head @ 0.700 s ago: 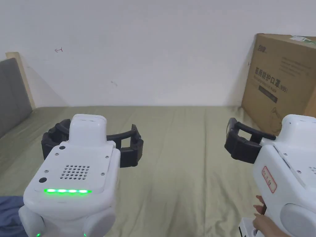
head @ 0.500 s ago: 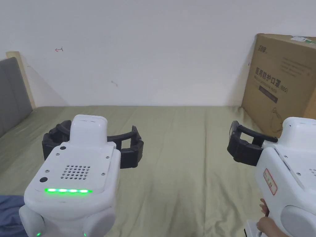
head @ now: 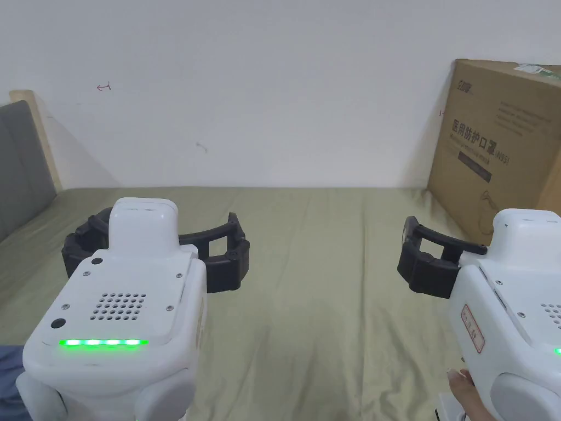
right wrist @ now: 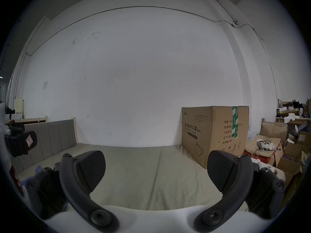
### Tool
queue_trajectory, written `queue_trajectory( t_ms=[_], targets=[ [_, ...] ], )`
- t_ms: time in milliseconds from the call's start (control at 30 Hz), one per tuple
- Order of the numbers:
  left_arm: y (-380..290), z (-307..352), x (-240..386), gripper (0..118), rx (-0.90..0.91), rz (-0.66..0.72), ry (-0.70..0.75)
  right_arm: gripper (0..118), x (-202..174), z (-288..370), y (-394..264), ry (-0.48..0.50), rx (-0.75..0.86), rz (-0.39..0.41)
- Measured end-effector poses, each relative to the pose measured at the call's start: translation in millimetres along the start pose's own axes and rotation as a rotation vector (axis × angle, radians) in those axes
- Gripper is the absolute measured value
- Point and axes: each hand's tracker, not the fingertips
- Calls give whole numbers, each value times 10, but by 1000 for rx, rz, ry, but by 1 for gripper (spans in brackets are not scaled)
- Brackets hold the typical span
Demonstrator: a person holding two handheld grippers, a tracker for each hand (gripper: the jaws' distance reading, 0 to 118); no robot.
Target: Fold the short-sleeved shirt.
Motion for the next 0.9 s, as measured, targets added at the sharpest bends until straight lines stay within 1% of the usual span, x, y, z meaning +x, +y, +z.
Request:
queue_trajectory(
  t_ms=[333, 567, 633, 767, 800, 833, 867, 900],
  targets=[
    [20, 4, 15, 118, -3, 10, -6, 118, 12, 13, 1, 7, -3, 6],
    [24, -24, 13, 118, -15, 0, 1, 118, 7, 11, 12, 2, 0, 28],
    [22, -49, 12, 118, -33, -4, -16, 118, -21, -29, 21, -32, -32, 48],
    [9, -73, 27, 118, -59, -5, -31, 118, -1, -32, 12, -18, -29, 27],
    [0, -79, 30, 116, -76, -9, -46, 117, -1, -31, 16, -14, -31, 25],
    [-10, -75, 32, 109, -76, -12, -51, 112, -4, -24, 23, -7, -33, 23],
    [-24, -64, 35, 89, -71, -13, -55, 98, -8, -13, 31, 13, -29, 19],
    [-33, -67, 47, 42, -77, -27, -52, 43, -23, -9, 38, 36, -18, 25]
  ],
)
